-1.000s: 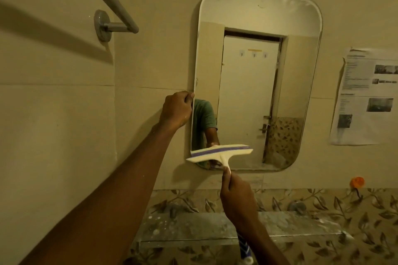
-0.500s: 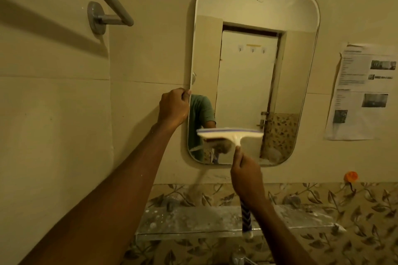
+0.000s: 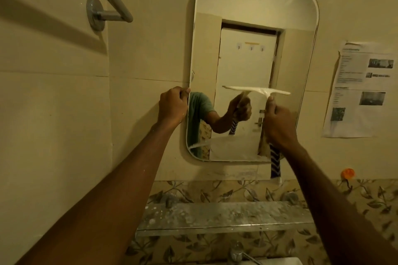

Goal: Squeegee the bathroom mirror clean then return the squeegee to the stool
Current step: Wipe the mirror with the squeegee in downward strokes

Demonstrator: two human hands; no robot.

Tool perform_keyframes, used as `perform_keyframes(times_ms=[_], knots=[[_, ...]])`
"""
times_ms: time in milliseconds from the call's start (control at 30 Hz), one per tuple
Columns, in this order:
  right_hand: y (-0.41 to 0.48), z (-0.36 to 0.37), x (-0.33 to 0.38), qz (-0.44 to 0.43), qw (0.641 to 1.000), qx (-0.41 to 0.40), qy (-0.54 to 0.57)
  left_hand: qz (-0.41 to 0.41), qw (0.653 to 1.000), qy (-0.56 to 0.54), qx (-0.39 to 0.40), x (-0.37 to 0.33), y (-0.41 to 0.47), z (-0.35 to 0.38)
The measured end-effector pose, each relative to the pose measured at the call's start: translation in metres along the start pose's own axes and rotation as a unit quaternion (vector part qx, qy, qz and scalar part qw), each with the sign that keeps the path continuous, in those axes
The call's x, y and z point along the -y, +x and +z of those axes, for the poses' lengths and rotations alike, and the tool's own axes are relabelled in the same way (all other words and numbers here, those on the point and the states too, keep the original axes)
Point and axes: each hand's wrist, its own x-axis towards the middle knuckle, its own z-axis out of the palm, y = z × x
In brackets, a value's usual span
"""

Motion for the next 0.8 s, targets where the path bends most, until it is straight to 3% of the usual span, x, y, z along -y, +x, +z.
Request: perform_keyframes(times_ms=[267,400,567,800], knots=[[-0.124,0.035,-0.069,0.101,0.993,0.06,-0.013,0.013,1.0,0.017,-0.023,0.0,-0.003,0.002],[-0.09,0.011,-0.057,0.111,0.992,0.06,0.009,0.008,1.0,0.019,-0.023,-0.001,-0.003,0.001],[-0.016,-0.009,-0.024,0.035,0.999,-0.013,0.035,0.013,0.999,0.018,-0.034,0.0,-0.003,0.003],[-0.106,0.038,-0.068,0.088,0.996,0.021,0.008,0.018,0.999,0.021,-0.037,0.003,-0.002,0.004]])
